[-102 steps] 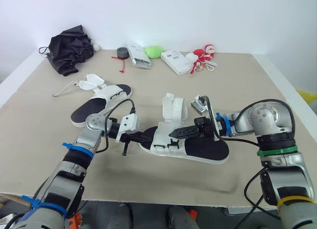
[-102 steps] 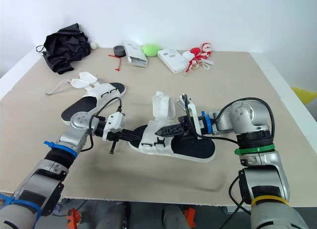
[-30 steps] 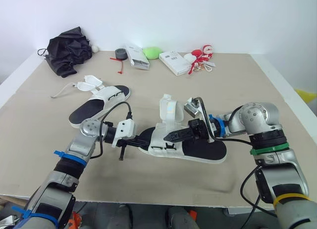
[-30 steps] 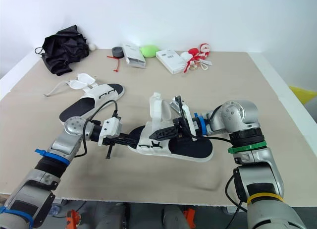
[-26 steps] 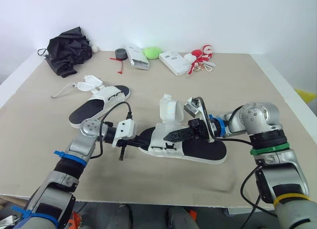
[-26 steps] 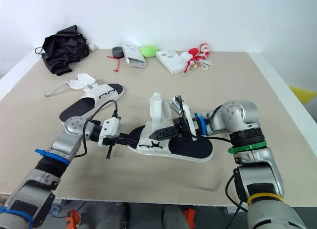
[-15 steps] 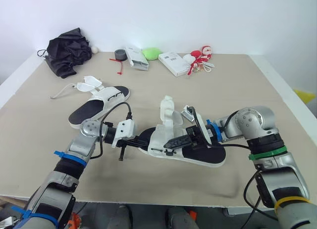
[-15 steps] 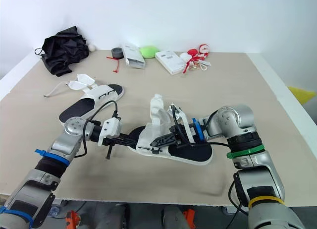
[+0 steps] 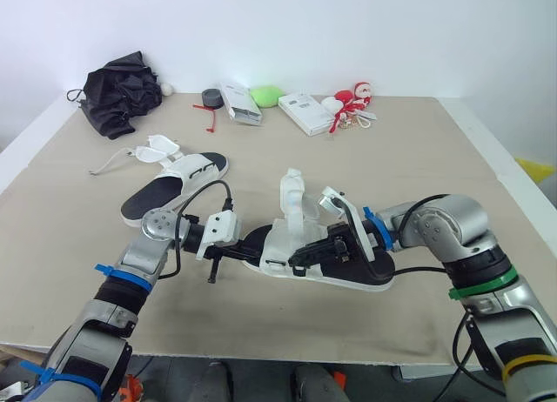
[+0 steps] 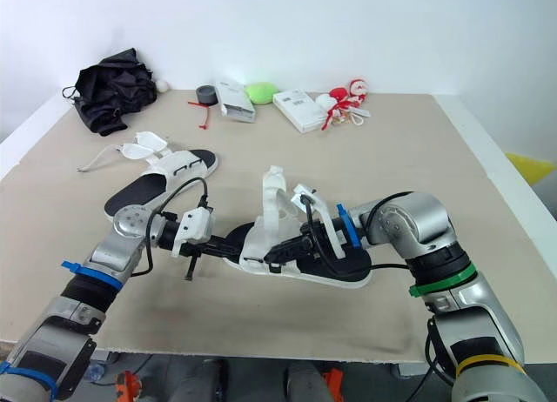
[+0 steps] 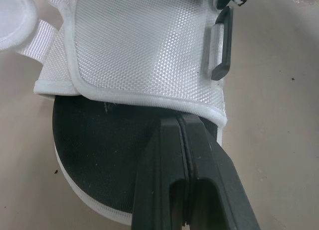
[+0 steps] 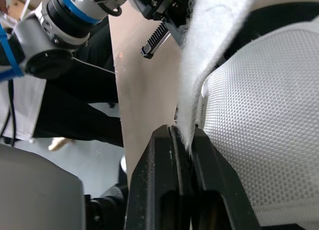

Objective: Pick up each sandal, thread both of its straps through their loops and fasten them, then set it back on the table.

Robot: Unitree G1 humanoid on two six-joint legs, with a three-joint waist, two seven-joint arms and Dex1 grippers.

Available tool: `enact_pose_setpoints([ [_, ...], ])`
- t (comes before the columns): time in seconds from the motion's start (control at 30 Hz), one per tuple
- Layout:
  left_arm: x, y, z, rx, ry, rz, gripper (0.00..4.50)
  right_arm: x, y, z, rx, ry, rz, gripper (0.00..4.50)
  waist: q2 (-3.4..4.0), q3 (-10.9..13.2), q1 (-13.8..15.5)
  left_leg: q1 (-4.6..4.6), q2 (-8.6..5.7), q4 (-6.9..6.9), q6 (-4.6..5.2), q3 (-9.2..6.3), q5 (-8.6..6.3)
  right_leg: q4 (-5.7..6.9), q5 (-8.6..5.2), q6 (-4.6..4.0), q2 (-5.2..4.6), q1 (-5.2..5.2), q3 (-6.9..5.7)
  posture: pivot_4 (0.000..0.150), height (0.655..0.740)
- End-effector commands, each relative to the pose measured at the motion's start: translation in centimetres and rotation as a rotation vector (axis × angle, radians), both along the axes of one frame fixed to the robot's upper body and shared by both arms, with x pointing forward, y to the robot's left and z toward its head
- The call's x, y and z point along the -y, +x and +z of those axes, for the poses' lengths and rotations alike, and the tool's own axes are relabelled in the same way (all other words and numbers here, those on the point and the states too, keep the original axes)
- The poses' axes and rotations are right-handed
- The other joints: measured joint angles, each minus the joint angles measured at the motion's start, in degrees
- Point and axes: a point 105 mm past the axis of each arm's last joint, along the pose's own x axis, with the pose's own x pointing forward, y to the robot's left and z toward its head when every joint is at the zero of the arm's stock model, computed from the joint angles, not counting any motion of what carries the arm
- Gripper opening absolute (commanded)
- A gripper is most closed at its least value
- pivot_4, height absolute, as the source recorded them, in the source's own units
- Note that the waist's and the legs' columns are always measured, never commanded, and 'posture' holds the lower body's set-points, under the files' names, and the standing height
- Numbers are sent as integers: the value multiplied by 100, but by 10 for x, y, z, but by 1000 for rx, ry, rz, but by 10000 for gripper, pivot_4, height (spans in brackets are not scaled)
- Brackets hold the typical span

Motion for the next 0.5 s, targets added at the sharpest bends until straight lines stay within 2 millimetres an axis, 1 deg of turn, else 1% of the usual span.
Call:
enact_pose_setpoints([
  [0.03, -4, -12, -33, -102, 112, -21, 0, 4, 13, 15, -25, 36, -55, 37516, 0, 0, 1, 0, 0, 0, 0, 0, 0, 0, 0, 0, 0, 0, 0, 1500, 7380],
  [0.1, -4, -12, -33, -104, 110, -24, 0, 5, 28, 29, -58, 90, -119, 37516, 1, 2, -1, 2, 0, 3, 0, 0, 0, 0, 2, -3, 0, 1, 1, 1500, 7380],
  [0.2, -3, -12, -34, -106, 109, -26, 0, 4, 39, 37, -68, 119, -159, 37516, 1, 2, 0, 2, 0, 9, -1, 1, 2, 1, 8, -7, 0, 1, 2, 1500, 7380],
  [0.33, -2, -13, -35, -109, 108, -31, 0, 2, 50, 40, -64, 124, -207, 37516, 1, 2, 3, 0, 0, 6, 1, 1, 0, 1, 2, -4, 0, 0, 0, 1500, 7380],
  [0.43, -1, -14, -36, -111, 107, -31, 0, 2, 54, 37, -54, 111, -227, 37516, 1, 3, 11, -3, -1, 3, 2, 0, -1, 1, 1, -5, -1, 0, 0, 1500, 7380],
  [0.5, -2, -14, -36, -110, 107, -29, 0, 2, 58, 36, -54, 118, -253, 32535, 2, 3, 10, -4, -2, 4, 2, 1, -1, 1, 1, -4, -2, -1, 1, 1500, 7380],
])
